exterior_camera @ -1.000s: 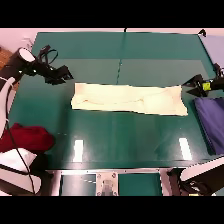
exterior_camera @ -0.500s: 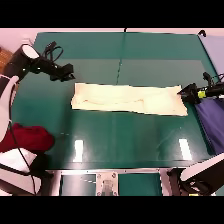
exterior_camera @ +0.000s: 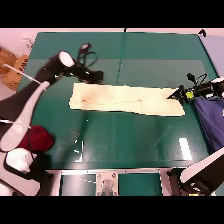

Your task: Fold the shirts.

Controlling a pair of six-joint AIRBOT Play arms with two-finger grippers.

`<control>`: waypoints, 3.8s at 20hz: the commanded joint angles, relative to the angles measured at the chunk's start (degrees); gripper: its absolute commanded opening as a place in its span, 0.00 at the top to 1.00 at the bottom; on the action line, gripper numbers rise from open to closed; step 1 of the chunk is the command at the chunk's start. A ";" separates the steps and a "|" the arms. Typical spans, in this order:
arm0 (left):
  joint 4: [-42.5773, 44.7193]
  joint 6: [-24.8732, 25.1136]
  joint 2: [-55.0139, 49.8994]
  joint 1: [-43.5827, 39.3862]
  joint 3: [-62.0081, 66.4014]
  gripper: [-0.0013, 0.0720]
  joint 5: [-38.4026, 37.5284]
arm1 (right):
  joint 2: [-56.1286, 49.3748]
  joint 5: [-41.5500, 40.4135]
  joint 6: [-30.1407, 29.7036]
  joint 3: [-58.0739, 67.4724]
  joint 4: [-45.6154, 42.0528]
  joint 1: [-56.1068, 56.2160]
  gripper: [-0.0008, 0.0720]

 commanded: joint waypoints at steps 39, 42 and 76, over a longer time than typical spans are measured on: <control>27.06 -2.56 -9.49 21.64 28.37 0.96 -44.30 | 8.85 -63.34 25.75 0.98 6.36 71.06 0.18; 27.04 -2.58 -9.51 21.64 28.37 0.96 -44.52 | 12.59 -51.91 25.77 0.98 4.39 61.90 0.18; 26.93 -3.08 -9.55 21.64 25.29 0.96 -45.59 | 30.42 -14.12 17.79 5.27 16.55 3.37 0.96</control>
